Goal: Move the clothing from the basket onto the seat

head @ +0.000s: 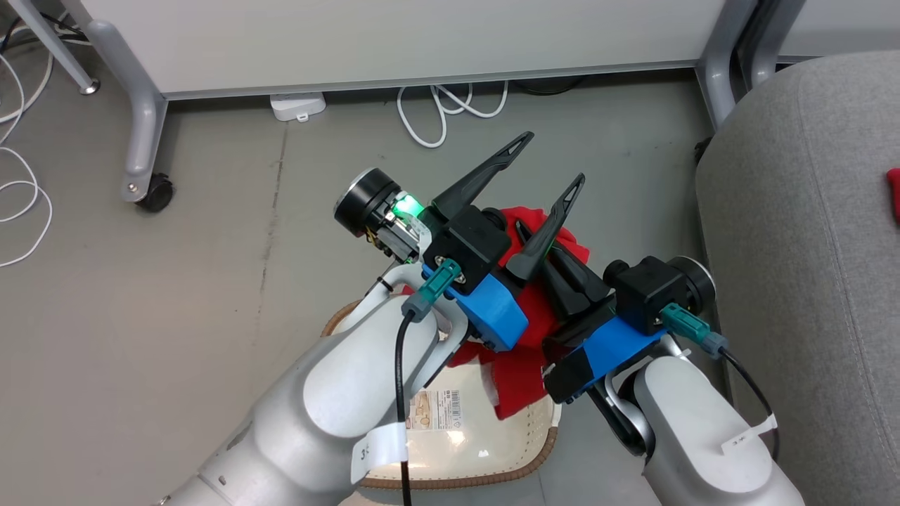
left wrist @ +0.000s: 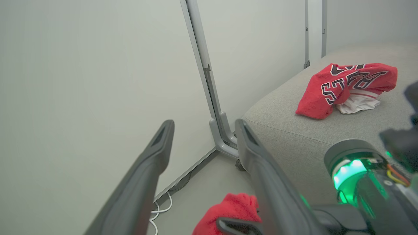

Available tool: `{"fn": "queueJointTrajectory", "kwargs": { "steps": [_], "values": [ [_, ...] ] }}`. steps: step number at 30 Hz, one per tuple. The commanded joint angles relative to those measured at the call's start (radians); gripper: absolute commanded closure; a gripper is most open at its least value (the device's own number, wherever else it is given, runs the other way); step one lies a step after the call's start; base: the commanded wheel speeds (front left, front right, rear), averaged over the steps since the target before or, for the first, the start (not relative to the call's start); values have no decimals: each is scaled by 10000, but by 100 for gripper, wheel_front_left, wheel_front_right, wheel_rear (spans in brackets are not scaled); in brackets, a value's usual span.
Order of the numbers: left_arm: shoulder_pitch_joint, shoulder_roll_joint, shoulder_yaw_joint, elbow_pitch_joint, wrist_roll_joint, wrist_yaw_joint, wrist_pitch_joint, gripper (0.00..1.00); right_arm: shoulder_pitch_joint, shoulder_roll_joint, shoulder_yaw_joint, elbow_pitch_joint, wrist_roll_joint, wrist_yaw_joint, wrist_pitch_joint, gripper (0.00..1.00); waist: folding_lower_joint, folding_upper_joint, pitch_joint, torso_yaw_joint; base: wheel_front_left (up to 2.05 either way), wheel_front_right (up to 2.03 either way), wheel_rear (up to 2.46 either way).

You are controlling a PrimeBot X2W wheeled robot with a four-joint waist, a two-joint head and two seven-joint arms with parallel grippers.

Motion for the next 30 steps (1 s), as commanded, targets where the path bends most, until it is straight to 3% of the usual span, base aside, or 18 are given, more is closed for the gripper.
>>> {"fn": "queueJointTrajectory", "kwargs": {
  "steps": [1, 12, 30],
  "values": [
    [68, 8, 37, -46, 15, 12, -46, 0, 33, 18, -35, -79, 42, 1, -6, 100, -1, 0, 19, -67, 0, 0, 0],
    [242, 170, 72, -105, 195, -83, -39, 0, -52, 12, -1179, -649, -362, 1, -4, 100, -1, 0, 290, -1025, 0, 0, 0],
    [773, 460, -274, -68, 371, -253, -37, 0, 850, -33, -3244, -1872, -1055, 1, -7, 100, -1, 0, 507, -3476, 0, 0, 0]
  ]
}}
